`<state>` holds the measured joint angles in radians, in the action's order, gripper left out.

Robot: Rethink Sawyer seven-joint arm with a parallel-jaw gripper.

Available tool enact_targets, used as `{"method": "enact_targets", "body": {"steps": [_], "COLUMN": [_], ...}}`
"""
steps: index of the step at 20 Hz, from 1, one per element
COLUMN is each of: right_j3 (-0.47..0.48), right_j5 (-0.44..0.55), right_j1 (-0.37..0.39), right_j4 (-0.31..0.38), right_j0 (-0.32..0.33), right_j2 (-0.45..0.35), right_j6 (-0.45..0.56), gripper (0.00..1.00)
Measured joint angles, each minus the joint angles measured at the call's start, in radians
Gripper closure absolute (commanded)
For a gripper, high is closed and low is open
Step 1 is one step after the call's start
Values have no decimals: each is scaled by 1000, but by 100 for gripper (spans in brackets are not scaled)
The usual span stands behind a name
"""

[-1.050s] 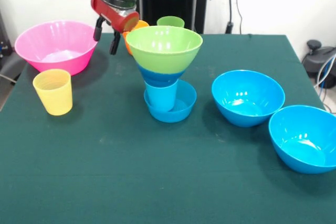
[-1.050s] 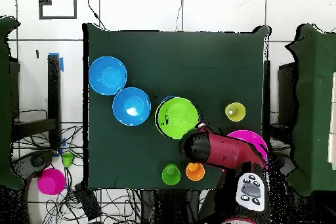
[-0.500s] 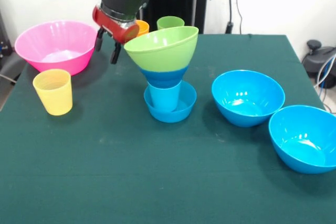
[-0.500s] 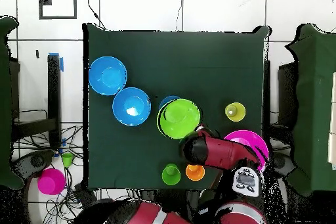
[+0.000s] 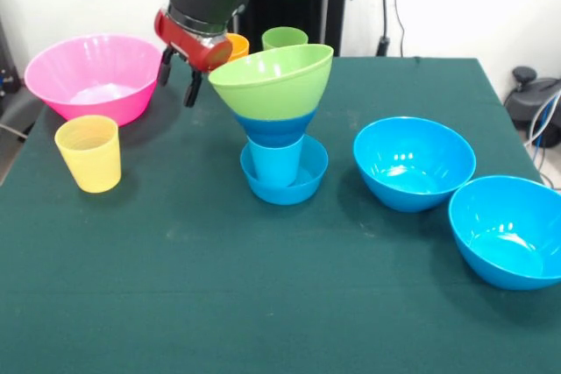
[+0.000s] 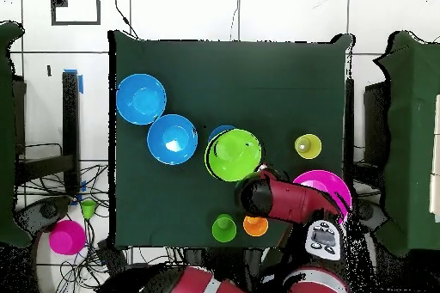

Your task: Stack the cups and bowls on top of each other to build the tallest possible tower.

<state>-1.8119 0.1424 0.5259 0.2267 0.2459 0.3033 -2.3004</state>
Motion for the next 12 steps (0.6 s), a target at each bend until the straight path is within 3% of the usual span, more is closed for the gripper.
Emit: {"method": "enact_targets", "body": {"steps": [12], "right_j3": [-41], "right_j5": [15], "right_j1": [117], "right_j4": [0], "right_j0": [9], "right_j2": [-6], "right_j6": [0], "gripper": [0]}}
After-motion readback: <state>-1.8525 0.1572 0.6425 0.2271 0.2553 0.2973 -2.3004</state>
